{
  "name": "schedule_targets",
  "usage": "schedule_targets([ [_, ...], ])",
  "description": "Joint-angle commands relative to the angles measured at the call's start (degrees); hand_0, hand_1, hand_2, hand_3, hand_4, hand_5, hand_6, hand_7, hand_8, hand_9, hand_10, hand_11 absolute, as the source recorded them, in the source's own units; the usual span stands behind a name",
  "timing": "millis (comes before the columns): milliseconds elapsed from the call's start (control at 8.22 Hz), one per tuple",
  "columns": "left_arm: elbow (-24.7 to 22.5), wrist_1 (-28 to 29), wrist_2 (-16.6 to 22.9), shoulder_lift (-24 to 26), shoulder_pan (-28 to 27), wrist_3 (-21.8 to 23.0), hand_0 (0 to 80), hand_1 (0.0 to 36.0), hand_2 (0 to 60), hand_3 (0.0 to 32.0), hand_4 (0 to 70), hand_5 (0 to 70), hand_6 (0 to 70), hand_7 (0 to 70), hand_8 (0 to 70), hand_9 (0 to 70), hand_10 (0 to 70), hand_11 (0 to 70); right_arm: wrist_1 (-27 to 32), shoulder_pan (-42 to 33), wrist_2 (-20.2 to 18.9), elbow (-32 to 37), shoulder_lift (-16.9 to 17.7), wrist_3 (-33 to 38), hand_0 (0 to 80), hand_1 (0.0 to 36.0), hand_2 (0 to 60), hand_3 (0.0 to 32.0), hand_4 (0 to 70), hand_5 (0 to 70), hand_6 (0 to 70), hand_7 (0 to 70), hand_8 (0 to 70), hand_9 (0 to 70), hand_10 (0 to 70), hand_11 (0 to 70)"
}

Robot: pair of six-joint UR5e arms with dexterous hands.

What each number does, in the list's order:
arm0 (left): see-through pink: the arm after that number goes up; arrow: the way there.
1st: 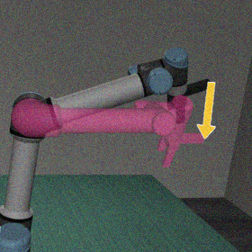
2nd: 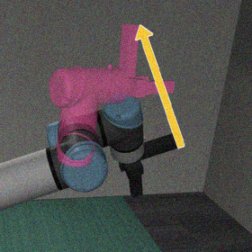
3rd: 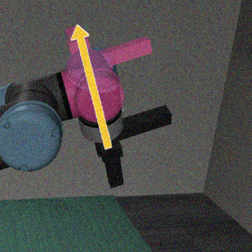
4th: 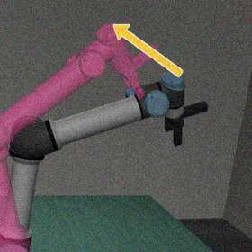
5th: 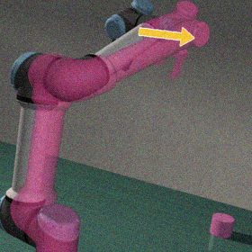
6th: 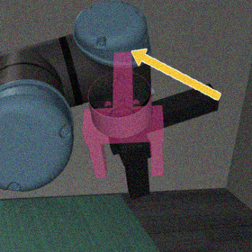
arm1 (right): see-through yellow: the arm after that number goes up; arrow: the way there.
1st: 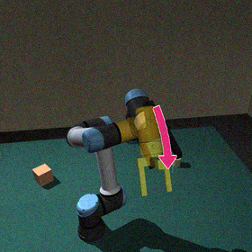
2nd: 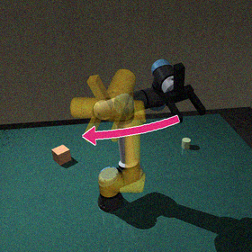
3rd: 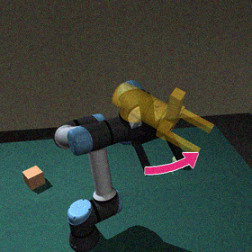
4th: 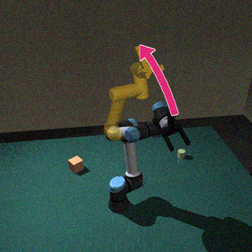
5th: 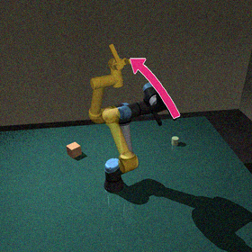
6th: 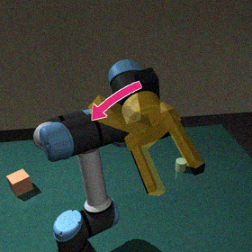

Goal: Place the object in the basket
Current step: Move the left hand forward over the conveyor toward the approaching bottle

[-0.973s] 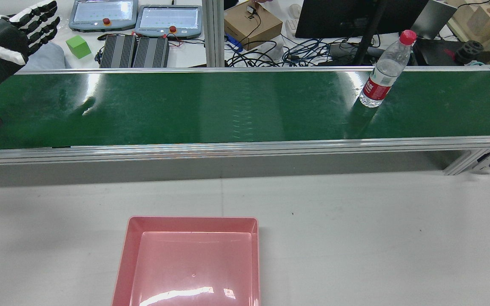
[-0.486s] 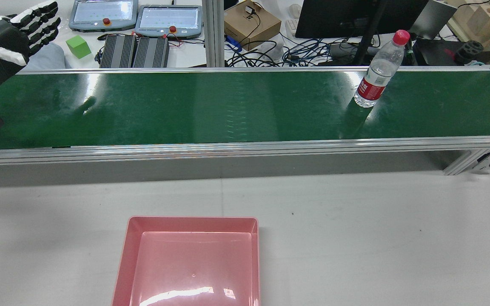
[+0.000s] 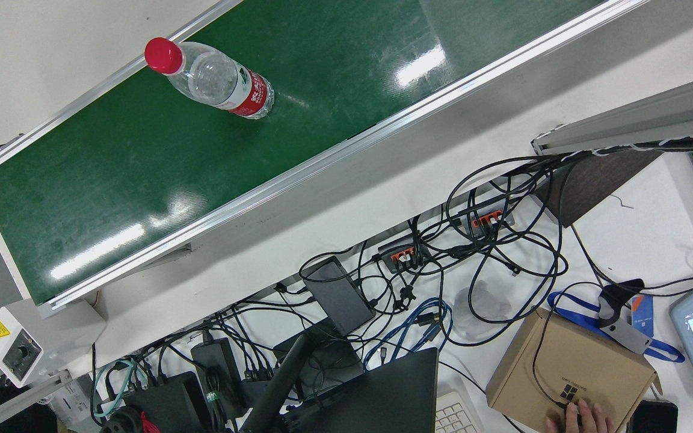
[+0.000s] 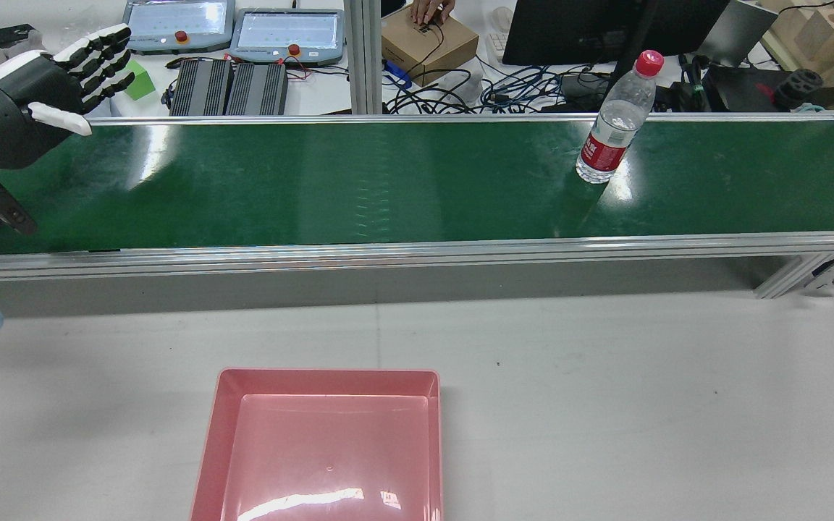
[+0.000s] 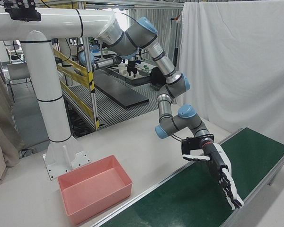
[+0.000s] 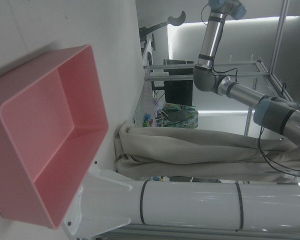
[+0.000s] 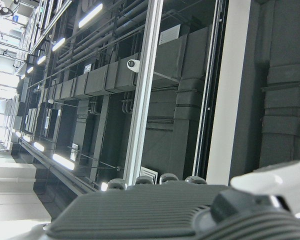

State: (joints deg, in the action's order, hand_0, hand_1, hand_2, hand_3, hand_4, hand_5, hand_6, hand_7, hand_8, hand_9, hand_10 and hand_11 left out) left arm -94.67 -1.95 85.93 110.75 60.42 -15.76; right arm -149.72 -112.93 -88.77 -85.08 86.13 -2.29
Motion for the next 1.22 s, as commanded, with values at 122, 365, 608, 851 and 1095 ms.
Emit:
schedule_targets([
  [122,-0.1,-2.2,-4.0,-0.6,-0.7,-0.4,51.0,7.4,0.0,0.4,0.0,12.9,0.0,0.0,1.2,0.0,1.7,3.9,0.0,0.1,0.0,0.0,0.0,0.0,0.0,0.0,0.0,0.0,0.0,0.0,0.0,0.0,0.0,0.0,0.0,0.0],
  [365,-0.3,-4.8,-4.5,-0.6,-0.7,-0.4,51.8,7.7,0.0,2.0,0.0,12.0,0.0,0.0,0.8,0.0,1.2,3.4,0.0,0.0,0.0,0.0,0.0,0.0,0.0,0.0,0.0,0.0,0.0,0.0,0.0,0.0,0.0,0.0,0.0,0.0],
  [608,-0.6,-5.5,-8.2,-0.7,-1.1,-0.5,52.5,8.0,0.0,2.4,0.0,12.5,0.0,0.0,1.1,0.0,2.3,5.0,0.0,0.0,0.0,0.0,0.0,0.0,0.0,0.0,0.0,0.0,0.0,0.0,0.0,0.0,0.0,0.0,0.0,0.0],
  [851,-0.7,-5.6,-8.3,-0.4,-1.1,-0.6,52.4,8.3,0.0,0.8,0.0,12.9,0.7,0.0,3.7,0.9,3.1,6.1,0.0,0.0,0.0,0.0,0.0,0.0,0.0,0.0,0.0,0.0,0.0,0.0,0.0,0.0,0.0,0.0,0.0,0.0],
  [1095,-1.5,-5.3,-8.3,-0.1,-2.3,-0.7,51.9,7.5,0.0,1.4,0.0,12.3,0.5,0.0,3.5,0.7,2.8,5.5,0.0,0.0,0.0,0.0,0.0,0.0,0.0,0.0,0.0,0.0,0.0,0.0,0.0,0.0,0.0,0.0,0.0,0.0],
])
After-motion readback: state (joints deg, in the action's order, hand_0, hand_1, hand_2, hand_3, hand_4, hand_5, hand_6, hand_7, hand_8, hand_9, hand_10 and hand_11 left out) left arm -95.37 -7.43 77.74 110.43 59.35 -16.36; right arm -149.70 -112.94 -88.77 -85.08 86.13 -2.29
